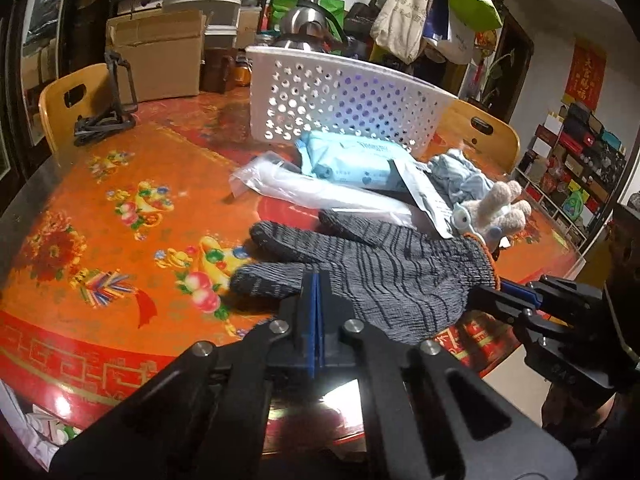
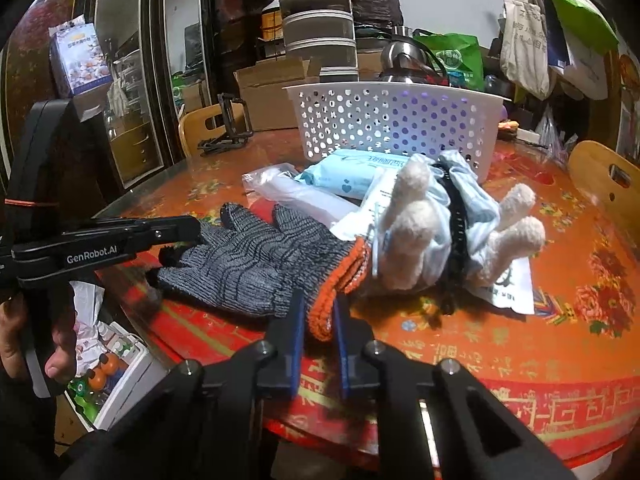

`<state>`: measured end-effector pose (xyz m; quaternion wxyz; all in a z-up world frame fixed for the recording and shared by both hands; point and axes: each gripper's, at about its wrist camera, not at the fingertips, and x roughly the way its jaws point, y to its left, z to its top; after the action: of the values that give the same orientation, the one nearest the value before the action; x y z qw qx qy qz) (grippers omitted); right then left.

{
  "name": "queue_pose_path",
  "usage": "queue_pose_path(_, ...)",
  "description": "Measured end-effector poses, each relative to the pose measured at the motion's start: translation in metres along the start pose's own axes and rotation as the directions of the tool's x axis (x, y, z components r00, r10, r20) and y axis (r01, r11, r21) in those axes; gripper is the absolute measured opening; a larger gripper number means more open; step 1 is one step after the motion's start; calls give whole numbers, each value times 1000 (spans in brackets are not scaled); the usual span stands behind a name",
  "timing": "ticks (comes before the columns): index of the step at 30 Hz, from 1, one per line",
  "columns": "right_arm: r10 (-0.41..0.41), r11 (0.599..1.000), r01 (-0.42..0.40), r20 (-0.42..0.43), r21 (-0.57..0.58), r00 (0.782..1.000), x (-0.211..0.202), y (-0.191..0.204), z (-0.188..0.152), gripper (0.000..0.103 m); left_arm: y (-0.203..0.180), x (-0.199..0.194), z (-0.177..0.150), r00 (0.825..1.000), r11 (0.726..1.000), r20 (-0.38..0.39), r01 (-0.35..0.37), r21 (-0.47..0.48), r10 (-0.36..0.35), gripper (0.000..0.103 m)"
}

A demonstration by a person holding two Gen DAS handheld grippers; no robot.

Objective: Organize soft objects
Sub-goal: 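Grasp the grey knit glove with the left gripper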

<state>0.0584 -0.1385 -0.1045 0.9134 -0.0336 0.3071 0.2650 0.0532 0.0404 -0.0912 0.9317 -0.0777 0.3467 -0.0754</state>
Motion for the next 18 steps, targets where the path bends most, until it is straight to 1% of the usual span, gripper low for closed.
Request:
queue_pose_path(5,-7,1000,8,25,-17,1000,-8,4,5,12,3,-13,5,999,1000,32,-2,0,2,0)
queue_pose_path(8,-9,1000,9,16,-7,1000,-5,1,5,12,11,-15,5,999,999,36,7,-31,-6,0)
queue_pose_path(9,-9,1000,9,10,-4,1000,-3,0,3,12,15,-15,4,999,999,37,-6,-39,7,1)
queue_pose_path(10,-9,1000,9,6,-2,1000,-2,-1,2,12,17,-15,4,999,999,33,-20,-45,22,5)
queue_pose_path(11,-8,1000,8,2,0,1000,-1,-2,0,12,21,-14,3,999,998,34,-23,-58,25,10)
queue_pose_path(12,-8,1000,8,-2,2,1000,0,-3,-1,12,25,-14,4,999,997,43,-18,-74,22,31)
queue_pose_path(13,-7,1000,7,-4,6,1000,1,-5,-2,12,27,-11,4,999,997,43,-17,-75,20,61)
queue_pose_path(14,-6,1000,6,-7,9,1000,2,-6,-3,12,28,-9,6,999,997,39,-25,-70,28,72)
queue_pose_path(15,-6,1000,6,-7,9,1000,3,-7,-3,12,28,-6,6,998,997,45,-49,-63,52,78)
queue_pose_path(16,-7,1000,7,-8,10,1000,3,-8,-3,12,27,-5,6,996,996,54,-64,-57,67,77)
queue_pose_path(18,-5,1000,5,-10,12,1000,4,-9,-4,12,24,1,7,996,996,49,-66,-53,68,77)
